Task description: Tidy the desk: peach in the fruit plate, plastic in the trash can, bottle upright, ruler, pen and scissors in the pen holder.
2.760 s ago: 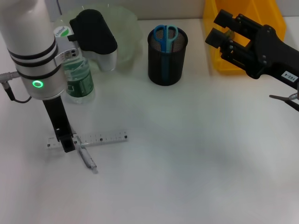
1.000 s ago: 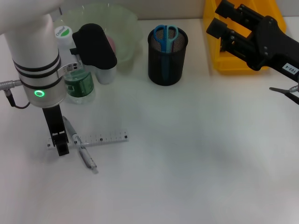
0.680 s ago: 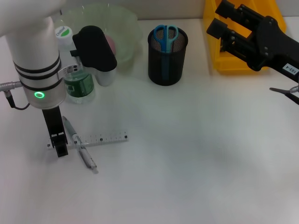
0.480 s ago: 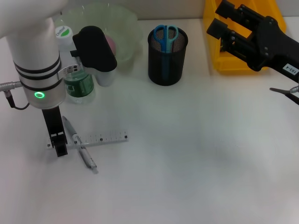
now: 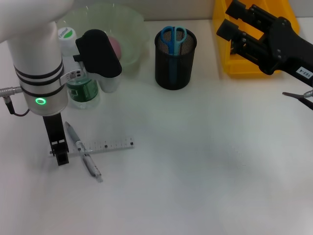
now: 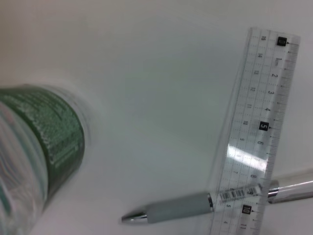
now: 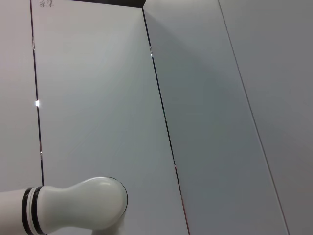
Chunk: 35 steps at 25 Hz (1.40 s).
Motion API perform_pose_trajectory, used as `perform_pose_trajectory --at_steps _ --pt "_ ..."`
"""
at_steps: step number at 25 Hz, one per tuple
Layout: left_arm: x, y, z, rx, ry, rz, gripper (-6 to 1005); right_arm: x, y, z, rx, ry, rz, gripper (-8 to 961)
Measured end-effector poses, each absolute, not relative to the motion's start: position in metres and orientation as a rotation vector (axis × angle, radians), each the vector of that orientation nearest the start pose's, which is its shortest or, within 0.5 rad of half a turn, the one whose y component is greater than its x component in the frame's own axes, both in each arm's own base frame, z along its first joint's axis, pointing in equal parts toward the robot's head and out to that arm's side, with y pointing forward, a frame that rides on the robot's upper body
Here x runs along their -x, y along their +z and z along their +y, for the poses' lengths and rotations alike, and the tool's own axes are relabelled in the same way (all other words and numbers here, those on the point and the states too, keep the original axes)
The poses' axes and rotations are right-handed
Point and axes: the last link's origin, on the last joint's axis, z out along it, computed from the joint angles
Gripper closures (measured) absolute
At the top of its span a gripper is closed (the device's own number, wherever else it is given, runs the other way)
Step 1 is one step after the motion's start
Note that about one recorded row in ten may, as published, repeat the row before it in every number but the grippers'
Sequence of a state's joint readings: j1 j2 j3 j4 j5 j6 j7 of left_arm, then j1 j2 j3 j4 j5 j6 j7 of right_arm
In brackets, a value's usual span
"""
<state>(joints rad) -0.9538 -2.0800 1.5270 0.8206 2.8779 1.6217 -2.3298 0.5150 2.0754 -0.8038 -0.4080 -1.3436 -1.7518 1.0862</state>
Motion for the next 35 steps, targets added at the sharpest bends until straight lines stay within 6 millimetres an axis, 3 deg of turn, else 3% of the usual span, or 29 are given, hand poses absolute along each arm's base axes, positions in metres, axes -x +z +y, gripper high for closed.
perform_pose_trajectory --at_steps 10,22,35 --pt "0.1961 -0.0337 0.3706 2.621 1.384 -0.478 367 -0.219 0.0164 0.318 2.352 1.476 0.346 345" --pt "0.1965 -0.0338 0.3699 2.62 1.392 -0.474 556 -0.2183 0.0167 0.3186 2.352 1.478 0.345 345" --pt "0.1929 -0.0339 0.3715 2.617 1.392 -0.464 555 -0.2187 0.0182 0.3195 2.342 1.478 0.343 344"
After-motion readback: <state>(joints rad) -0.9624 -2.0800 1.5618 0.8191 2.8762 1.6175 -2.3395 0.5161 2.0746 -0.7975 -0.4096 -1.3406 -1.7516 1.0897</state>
